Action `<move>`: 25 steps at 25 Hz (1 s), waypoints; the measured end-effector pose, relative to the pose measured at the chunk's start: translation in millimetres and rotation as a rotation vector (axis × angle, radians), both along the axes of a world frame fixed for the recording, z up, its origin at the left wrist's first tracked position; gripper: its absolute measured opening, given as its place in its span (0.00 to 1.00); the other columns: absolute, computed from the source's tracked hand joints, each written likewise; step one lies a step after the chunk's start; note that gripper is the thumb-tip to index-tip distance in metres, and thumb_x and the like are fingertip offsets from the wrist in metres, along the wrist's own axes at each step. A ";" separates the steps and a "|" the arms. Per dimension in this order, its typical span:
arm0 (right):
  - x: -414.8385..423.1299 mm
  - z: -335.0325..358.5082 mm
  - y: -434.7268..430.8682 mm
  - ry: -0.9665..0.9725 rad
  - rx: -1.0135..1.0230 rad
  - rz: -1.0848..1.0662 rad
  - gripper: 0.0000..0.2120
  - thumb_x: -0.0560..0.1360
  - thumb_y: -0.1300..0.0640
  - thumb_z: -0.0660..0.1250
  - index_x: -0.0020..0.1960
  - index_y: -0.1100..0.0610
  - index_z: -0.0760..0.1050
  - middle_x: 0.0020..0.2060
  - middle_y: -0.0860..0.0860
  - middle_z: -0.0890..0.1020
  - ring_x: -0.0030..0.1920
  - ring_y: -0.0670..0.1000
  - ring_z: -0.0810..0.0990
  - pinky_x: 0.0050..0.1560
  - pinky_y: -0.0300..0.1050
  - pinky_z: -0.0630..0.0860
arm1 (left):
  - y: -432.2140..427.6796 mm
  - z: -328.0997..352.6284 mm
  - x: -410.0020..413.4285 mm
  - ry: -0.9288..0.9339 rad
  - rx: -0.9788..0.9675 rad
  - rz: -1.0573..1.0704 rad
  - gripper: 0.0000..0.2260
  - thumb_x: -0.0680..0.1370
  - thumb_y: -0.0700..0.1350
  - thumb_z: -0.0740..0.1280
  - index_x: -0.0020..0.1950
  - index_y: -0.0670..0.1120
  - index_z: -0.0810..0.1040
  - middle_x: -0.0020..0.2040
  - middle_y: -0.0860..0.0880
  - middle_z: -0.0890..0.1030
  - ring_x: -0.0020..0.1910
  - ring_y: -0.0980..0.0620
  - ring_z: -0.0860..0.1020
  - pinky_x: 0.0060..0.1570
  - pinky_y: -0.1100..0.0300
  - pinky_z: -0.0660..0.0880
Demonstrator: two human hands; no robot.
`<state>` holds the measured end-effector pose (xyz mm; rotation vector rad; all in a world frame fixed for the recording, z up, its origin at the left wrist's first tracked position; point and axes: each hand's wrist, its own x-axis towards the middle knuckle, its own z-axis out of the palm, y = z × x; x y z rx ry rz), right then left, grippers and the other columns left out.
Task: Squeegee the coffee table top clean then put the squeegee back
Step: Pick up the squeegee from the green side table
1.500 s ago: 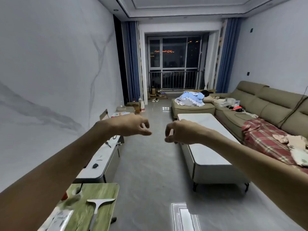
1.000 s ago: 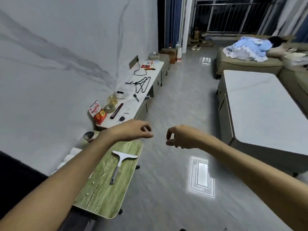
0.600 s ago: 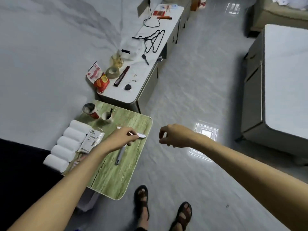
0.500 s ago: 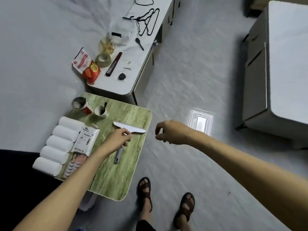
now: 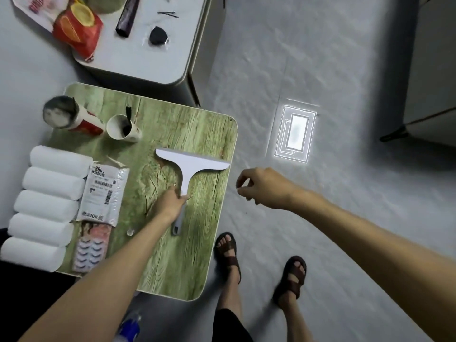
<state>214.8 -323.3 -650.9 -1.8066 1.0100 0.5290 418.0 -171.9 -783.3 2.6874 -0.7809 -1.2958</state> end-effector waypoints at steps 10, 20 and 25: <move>-57.1 29.5 -34.1 0.051 0.003 -0.156 0.07 0.77 0.54 0.64 0.53 0.54 0.77 0.40 0.51 0.83 0.37 0.53 0.82 0.39 0.44 0.75 | -66.1 62.0 -27.0 0.298 -0.039 -0.145 0.09 0.78 0.43 0.68 0.38 0.42 0.75 0.28 0.45 0.79 0.24 0.53 0.77 0.29 0.60 0.74; -126.0 259.2 -93.2 -0.221 -0.067 -0.411 0.19 0.75 0.41 0.65 0.59 0.51 0.76 0.44 0.50 0.84 0.42 0.48 0.84 0.48 0.50 0.81 | -233.7 363.5 -133.3 0.671 -0.453 -0.192 0.09 0.74 0.42 0.72 0.41 0.37 0.77 0.26 0.44 0.78 0.22 0.53 0.75 0.25 0.65 0.73; -185.0 326.7 -183.0 -0.373 -0.076 -0.551 0.11 0.76 0.51 0.68 0.50 0.59 0.77 0.41 0.54 0.84 0.39 0.51 0.83 0.44 0.48 0.81 | -341.2 446.9 -217.0 0.711 -0.550 -0.202 0.09 0.74 0.42 0.72 0.39 0.39 0.77 0.31 0.42 0.81 0.26 0.52 0.77 0.28 0.64 0.75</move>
